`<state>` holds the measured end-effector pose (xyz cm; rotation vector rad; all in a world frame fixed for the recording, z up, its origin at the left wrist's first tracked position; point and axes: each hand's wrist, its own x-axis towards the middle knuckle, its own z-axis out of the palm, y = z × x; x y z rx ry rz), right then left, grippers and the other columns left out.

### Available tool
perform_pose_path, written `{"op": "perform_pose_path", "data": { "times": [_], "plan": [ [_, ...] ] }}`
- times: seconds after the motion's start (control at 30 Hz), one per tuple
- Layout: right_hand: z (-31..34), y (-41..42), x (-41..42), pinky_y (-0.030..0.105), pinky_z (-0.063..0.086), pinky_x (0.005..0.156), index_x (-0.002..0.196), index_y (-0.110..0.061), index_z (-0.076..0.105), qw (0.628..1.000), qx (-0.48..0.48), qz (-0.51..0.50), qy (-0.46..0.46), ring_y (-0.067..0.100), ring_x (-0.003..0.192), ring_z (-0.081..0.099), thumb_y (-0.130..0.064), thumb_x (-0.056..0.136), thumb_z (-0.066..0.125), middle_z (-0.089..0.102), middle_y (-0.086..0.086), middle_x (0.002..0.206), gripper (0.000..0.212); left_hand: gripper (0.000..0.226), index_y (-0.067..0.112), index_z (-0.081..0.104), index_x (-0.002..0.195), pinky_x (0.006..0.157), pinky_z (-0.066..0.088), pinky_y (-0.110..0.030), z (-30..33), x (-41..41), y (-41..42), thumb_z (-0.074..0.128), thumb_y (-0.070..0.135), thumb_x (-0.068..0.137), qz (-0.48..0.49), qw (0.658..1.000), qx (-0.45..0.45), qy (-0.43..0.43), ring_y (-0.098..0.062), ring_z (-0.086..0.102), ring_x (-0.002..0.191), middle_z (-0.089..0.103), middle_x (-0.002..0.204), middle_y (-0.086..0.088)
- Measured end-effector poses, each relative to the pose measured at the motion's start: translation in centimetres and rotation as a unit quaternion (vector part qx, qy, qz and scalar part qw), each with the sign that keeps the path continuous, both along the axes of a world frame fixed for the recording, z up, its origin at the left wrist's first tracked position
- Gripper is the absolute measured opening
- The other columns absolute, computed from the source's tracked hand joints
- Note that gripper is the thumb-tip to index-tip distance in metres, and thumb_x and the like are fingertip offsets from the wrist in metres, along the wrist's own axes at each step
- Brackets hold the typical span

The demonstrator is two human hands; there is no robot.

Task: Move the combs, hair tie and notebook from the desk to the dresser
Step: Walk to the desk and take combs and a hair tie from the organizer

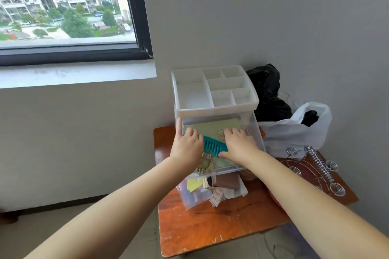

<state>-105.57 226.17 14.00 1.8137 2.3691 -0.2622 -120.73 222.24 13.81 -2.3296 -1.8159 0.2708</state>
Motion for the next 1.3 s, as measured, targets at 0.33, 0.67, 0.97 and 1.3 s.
{"op": "perform_pose_path", "data": {
  "times": [0.33, 0.67, 0.97, 1.3],
  "plan": [
    [-1.4, 0.3, 1.1, 0.043, 0.044, 0.091, 0.124, -0.011, 0.049, 0.998, 0.045, 0.039, -0.014, 0.029, 0.116, 0.048, -0.03, 0.081, 0.057, 0.052, 0.012, 0.123, 0.048, 0.029, 0.007, 0.044, 0.109, 0.111, 0.002, -0.064, -1.6, 0.0, -0.6, 0.053, 0.016, 0.083, 0.008, 0.996, 0.06, -0.061, -0.034, 0.046, 0.109, 0.053, 0.109, -0.012],
    [1.4, 1.8, 2.9, 0.031, 0.039, 0.047, 0.094, -0.013, 0.042, 0.996, 0.015, 0.069, 0.051, 0.029, 0.068, 0.057, -0.018, 0.086, 0.044, 0.064, 0.012, 0.095, 0.01, 0.029, 0.005, 0.046, 0.105, 0.106, -0.018, -0.061, -1.9, 0.2, -1.9, 0.054, 0.007, 0.078, 0.042, 0.996, 0.069, -0.035, -0.034, 0.045, 0.108, 0.055, 0.105, -0.013],
    [3.9, 1.7, 6.3, 0.039, 0.052, 0.067, 0.103, -0.013, 0.058, 0.995, -0.03, 0.033, 0.093, 0.023, 0.078, 0.061, -0.021, 0.088, 0.049, 0.065, 0.007, 0.097, 0.018, 0.026, 0.007, 0.052, 0.11, 0.112, -0.008, -0.058, -1.9, 2.5, 0.2, 0.048, 0.009, 0.084, 0.033, 0.997, 0.06, -0.046, -0.033, 0.048, 0.113, 0.059, 0.113, -0.013],
    [2.6, 1.0, 7.0, 0.032, 0.041, 0.059, 0.098, -0.007, 0.059, 0.985, -0.065, -0.013, 0.162, 0.024, 0.078, 0.059, -0.022, 0.088, 0.051, 0.065, 0.01, 0.091, 0.019, 0.029, 0.018, 0.052, 0.114, 0.086, 0.036, -0.039, -3.6, 4.2, 1.4, 0.05, 0.02, 0.085, 0.106, 0.957, 0.029, -0.268, -0.03, 0.052, 0.106, 0.062, 0.111, -0.006]
  ]
}}
